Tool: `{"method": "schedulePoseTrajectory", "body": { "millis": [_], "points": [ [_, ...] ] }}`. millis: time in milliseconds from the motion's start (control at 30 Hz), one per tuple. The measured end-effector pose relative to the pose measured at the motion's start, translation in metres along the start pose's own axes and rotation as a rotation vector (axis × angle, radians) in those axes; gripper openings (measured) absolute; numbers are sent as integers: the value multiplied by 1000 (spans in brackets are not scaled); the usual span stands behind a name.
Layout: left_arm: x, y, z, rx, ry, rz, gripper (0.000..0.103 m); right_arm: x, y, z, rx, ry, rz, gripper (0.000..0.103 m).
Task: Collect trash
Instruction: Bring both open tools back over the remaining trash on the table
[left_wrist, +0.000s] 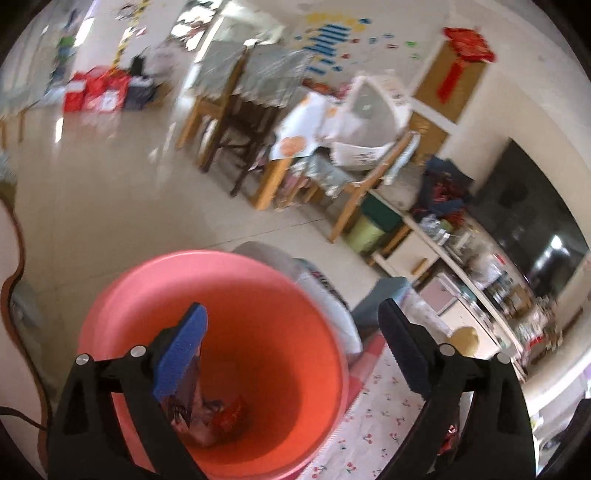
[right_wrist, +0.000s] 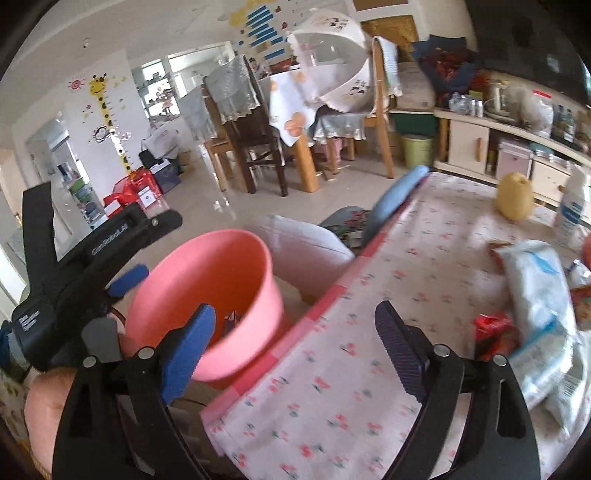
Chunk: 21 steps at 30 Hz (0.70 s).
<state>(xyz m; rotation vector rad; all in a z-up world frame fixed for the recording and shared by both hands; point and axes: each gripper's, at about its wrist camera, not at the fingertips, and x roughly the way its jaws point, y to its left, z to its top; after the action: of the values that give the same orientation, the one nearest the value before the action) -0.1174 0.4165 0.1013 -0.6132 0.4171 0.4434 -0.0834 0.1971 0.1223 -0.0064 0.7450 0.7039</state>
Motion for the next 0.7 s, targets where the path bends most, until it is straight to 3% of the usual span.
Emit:
{"method": "schedulePoseTrajectory", "body": {
  "millis": [300, 600, 700],
  "points": [
    [-4, -42, -19, 106, 13, -152, 94, -46, -13, -32, -48, -23, -86, 89],
    [-3, -71, -35, 227, 125, -209, 94, -72, -29, -58, -27, -36, -132, 89],
    [-6, -76, -40, 244, 127, -218, 94, -80, -37, -66, -10, -41, -142, 89]
  ]
}}
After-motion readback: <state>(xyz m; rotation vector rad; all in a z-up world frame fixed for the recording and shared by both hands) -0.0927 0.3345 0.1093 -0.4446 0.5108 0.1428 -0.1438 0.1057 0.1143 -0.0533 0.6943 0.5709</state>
